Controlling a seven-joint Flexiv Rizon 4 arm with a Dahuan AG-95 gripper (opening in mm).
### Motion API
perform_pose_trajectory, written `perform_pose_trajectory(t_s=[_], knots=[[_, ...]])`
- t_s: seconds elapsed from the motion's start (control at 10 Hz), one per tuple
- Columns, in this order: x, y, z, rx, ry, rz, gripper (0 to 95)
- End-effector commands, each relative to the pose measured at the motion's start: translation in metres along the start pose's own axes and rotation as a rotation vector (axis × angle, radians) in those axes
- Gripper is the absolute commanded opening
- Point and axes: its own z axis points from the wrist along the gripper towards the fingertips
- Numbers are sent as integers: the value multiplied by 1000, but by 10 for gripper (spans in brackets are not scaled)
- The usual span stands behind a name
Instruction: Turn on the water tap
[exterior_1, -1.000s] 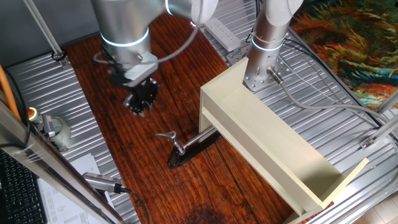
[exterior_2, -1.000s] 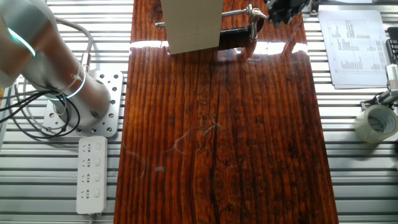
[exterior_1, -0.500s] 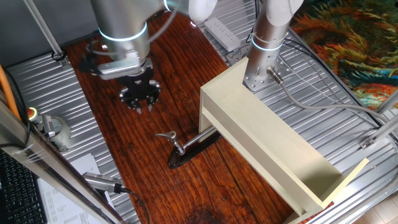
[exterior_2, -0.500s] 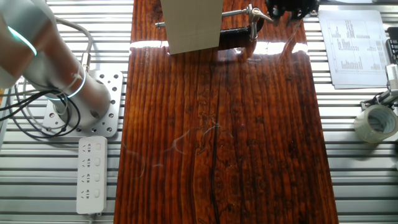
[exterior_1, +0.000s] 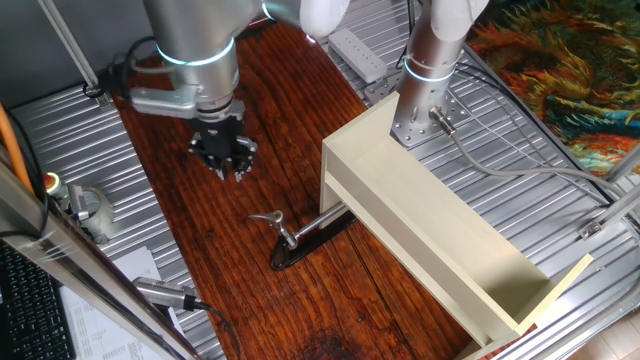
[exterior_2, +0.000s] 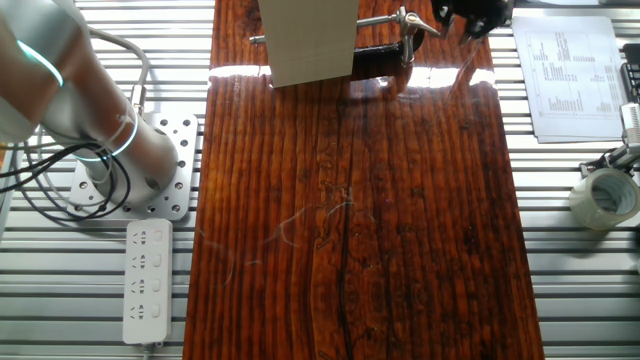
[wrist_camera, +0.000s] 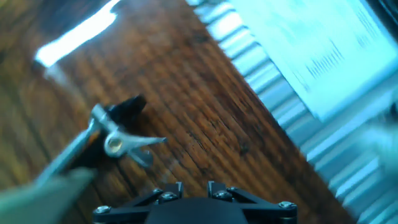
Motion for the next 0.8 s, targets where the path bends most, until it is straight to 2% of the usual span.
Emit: perform_pose_trajectory(t_s=[0.1,0.2,0.4,0.5,0.7,0.8], knots=[[2,-4,4,-85,-42,882,190],[2,-5,5,-96,-20,915,190],[2,-5,5,-95,-12,934,190],[3,-6,6,-93,-8,939,0],[3,-6,6,-103,-28,942,0],[3,-6,6,-119,-33,951,0]])
